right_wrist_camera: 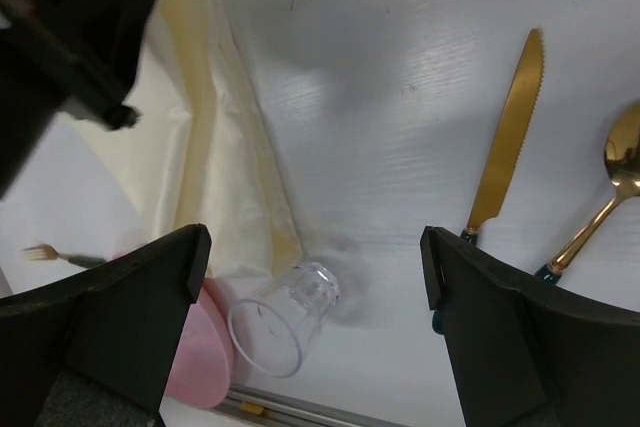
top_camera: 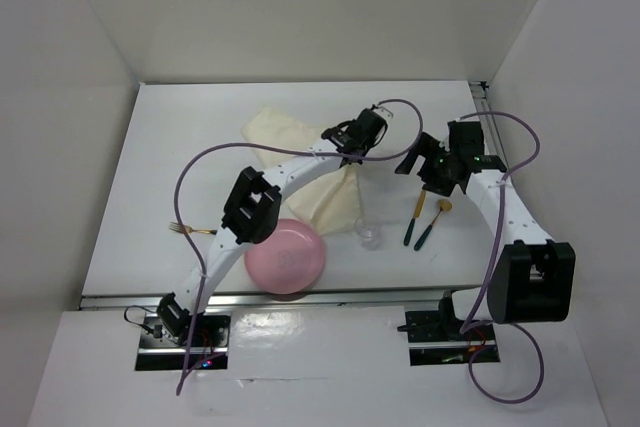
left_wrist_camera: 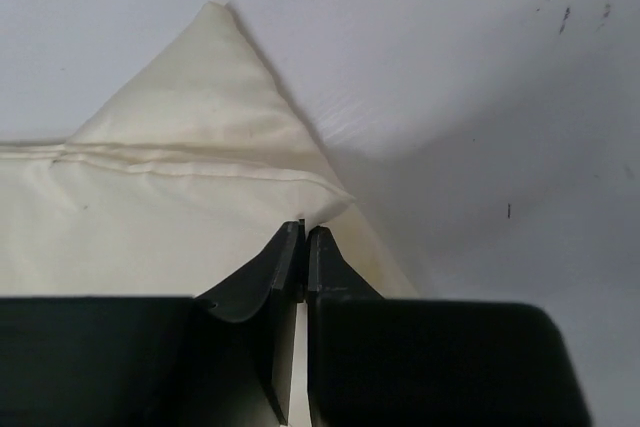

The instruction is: Set the dinner table for one person

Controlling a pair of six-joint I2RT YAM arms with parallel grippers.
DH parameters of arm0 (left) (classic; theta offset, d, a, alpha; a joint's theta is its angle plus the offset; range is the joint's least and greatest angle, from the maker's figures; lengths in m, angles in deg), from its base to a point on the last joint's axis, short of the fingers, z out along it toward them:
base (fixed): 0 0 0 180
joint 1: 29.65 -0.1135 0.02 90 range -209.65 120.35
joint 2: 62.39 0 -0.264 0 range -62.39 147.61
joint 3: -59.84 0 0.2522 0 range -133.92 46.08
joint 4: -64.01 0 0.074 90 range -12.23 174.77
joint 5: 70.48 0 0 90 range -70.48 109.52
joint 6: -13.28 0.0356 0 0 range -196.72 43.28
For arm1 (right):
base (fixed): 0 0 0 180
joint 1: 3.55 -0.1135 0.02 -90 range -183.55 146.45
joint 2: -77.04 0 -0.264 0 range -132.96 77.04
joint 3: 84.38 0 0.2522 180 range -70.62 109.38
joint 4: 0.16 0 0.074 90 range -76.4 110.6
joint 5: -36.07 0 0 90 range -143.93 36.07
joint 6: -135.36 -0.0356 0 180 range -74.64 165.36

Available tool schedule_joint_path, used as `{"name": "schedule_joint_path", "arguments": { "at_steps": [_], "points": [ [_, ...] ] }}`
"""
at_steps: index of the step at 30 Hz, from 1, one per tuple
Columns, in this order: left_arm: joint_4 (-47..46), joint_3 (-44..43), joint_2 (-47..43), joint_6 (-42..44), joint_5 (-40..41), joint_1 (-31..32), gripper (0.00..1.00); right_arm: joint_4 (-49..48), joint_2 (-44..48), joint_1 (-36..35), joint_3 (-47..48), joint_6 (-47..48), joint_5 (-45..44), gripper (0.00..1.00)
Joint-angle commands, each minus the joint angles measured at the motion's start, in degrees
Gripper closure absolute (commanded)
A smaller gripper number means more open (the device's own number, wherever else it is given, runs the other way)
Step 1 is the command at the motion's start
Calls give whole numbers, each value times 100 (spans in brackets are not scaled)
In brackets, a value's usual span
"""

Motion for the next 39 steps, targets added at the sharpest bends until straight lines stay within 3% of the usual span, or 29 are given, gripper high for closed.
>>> {"name": "schedule_joint_path", "arguments": {
  "at_steps": [1,7,13,19,28,33,34,36,39],
  "points": [
    [3,91,-957,-257,-190,-116,100,-238,-337,8,90,291,380,0],
    [355,397,-1713,-986,-787,-581,100,-449,-828,-237,177,520,1021,0],
    [188,1329,-2635,-1821,-1323,-1248,100,43,-1769,-1185,986,871,531,5],
    [135,1927,-3067,-2068,-1236,-1540,100,360,-2614,-1583,1321,872,187,19],
    [187,2121,-3209,-2305,-1017,-1672,100,229,-3290,-1882,1321,995,740,36],
    [57,2174,-3209,-2367,-1227,-1900,100,-236,-3343,-1882,1417,793,890,70],
    [4,2087,-3148,-2367,-1358,-1953,100,-238,-3405,-1786,1505,714,890,82],
    [3,1597,-2849,-2367,-1665,-2146,100,-290,-3563,-1496,1961,591,890,96],
    [179,736,-2367,-2420,-2017,-2427,100,-361,-3834,-1092,2767,538,837,100]
  ]
}}
